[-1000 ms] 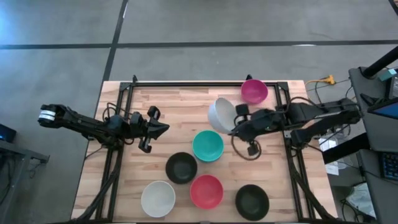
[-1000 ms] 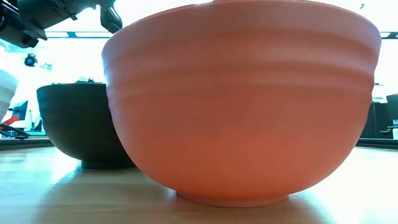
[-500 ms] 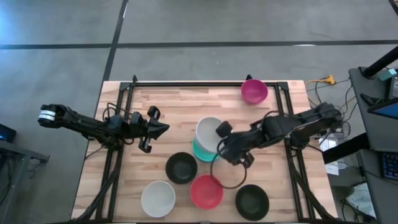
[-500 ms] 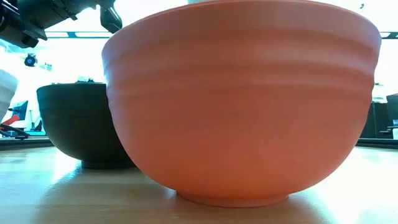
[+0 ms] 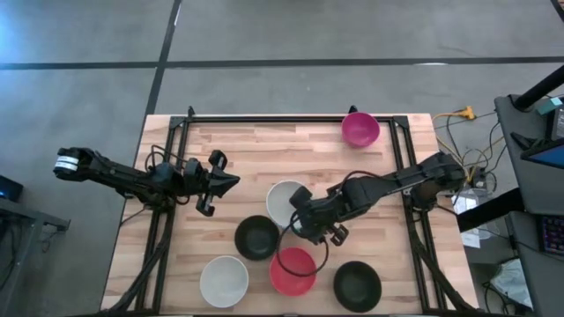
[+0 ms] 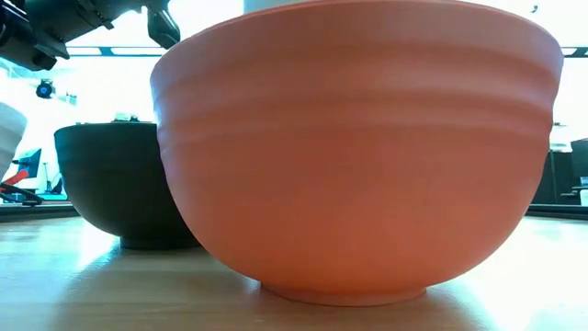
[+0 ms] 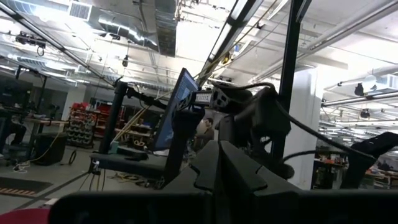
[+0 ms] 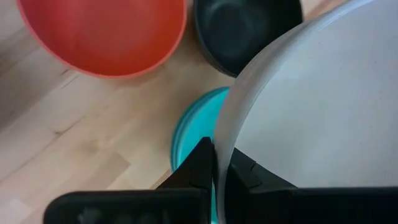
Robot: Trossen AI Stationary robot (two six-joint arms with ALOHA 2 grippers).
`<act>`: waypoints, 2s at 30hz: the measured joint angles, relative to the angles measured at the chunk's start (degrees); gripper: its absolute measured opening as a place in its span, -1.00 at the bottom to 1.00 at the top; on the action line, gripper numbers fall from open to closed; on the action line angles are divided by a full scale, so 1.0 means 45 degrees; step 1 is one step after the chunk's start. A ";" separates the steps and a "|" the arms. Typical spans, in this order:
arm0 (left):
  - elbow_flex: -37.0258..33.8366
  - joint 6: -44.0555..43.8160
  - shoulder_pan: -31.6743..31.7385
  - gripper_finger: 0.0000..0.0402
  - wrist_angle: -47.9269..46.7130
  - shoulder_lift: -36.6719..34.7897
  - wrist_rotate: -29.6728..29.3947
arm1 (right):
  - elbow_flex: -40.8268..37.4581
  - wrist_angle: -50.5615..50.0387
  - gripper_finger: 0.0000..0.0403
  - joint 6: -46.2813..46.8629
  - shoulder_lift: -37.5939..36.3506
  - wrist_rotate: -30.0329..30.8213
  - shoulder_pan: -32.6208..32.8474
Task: Nest bowls inside each other
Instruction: Stack the top white bowl on top of the light blue bowl
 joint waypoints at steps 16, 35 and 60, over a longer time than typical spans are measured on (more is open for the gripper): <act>-0.0005 0.0000 -0.0003 -1.00 0.0005 0.0000 0.0000 | -0.0073 -0.0454 -0.96 0.1532 0.1353 -0.0258 -0.0778; 0.0049 -0.0024 -0.0005 -1.00 0.0019 -0.0053 0.0000 | -0.0169 -0.0780 -0.96 0.1584 0.1773 -0.0268 -0.0797; 0.0044 -0.0051 -0.0001 -1.00 0.0005 -0.0061 0.0004 | -0.0169 -0.0873 -0.94 0.2706 0.2208 -0.1131 -0.0841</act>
